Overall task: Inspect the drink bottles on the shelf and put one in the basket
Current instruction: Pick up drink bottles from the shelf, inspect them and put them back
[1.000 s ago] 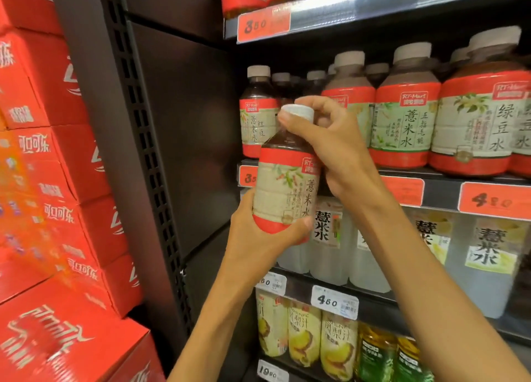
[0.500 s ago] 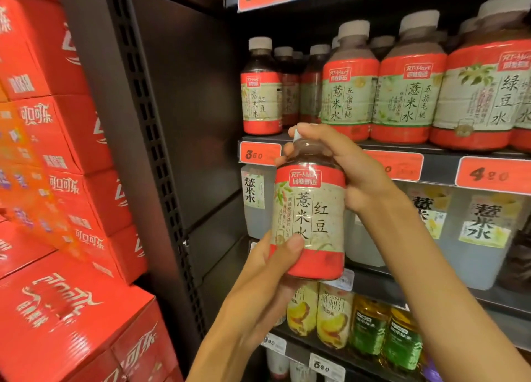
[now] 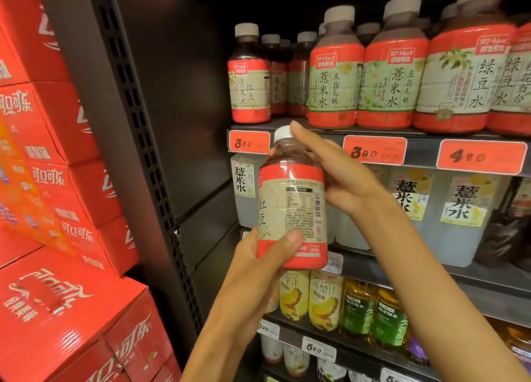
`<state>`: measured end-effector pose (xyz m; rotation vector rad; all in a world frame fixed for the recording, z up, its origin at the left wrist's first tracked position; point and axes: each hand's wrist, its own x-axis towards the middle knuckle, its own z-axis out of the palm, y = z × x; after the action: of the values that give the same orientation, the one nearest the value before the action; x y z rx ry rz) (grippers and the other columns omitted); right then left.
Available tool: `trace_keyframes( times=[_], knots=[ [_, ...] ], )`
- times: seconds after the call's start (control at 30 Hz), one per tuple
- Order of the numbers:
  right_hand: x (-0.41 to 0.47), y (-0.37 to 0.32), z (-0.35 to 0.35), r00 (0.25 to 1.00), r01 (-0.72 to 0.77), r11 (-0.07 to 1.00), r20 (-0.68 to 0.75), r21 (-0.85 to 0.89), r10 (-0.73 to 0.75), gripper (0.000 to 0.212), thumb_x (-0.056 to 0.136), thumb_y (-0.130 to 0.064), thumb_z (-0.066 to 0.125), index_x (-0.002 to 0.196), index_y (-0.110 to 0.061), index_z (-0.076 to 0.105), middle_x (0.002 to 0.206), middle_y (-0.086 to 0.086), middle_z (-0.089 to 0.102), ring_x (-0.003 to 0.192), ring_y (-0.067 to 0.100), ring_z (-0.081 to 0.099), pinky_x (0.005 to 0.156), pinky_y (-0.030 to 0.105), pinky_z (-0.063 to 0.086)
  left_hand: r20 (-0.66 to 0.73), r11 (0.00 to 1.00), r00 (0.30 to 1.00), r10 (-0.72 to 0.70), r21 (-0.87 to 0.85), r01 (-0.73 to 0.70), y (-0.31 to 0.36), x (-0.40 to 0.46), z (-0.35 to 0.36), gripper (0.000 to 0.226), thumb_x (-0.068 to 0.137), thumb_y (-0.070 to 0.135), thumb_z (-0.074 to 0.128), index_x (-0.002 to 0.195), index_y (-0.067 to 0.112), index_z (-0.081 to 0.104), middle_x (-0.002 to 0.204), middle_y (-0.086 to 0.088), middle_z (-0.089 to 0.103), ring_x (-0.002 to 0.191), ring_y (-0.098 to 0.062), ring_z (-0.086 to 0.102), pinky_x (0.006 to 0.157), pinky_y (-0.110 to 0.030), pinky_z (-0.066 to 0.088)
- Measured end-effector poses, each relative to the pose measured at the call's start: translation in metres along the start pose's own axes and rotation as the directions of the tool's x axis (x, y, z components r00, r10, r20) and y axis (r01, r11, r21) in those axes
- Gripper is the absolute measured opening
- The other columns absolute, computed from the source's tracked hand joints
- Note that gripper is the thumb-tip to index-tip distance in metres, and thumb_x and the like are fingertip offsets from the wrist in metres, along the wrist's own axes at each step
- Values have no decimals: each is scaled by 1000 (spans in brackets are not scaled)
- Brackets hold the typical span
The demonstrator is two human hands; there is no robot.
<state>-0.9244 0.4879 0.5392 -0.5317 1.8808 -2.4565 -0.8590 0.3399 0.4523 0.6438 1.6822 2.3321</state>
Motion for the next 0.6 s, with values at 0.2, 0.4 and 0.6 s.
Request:
trace_keyframes(
  times=[0.2, 0.4, 0.6],
  knots=[
    [-3, 5, 0, 992, -11, 989, 128, 151, -9, 26, 74, -36, 67, 83, -12, 71, 80, 9, 72, 80, 24, 69, 73, 33, 57, 103, 987, 993, -58, -146, 73, -6, -5, 5, 88, 61, 46, 86, 132, 7, 51, 124, -12, 66, 114, -24, 63, 86, -27, 54],
    [-2, -2, 0, 980, 133, 989, -137, -66, -141, 17, 90, -30, 63, 83, -15, 64, 72, 5, 74, 66, 15, 70, 64, 26, 57, -49, 984, 997, 64, 169, -55, 2, 4, -8, 72, 64, 46, 74, 127, 25, 49, 117, 7, 69, 105, -10, 67, 79, -19, 54],
    [-3, 4, 1, 981, 81, 985, -163, -150, -105, 23, 89, -36, 65, 78, -16, 68, 77, 5, 75, 67, 13, 70, 62, 23, 56, -157, 934, 984, 83, 356, -22, -3, 8, 0, 58, 56, 48, 87, 105, 29, 63, 97, 5, 74, 86, -6, 71, 67, -15, 54]
  ],
)
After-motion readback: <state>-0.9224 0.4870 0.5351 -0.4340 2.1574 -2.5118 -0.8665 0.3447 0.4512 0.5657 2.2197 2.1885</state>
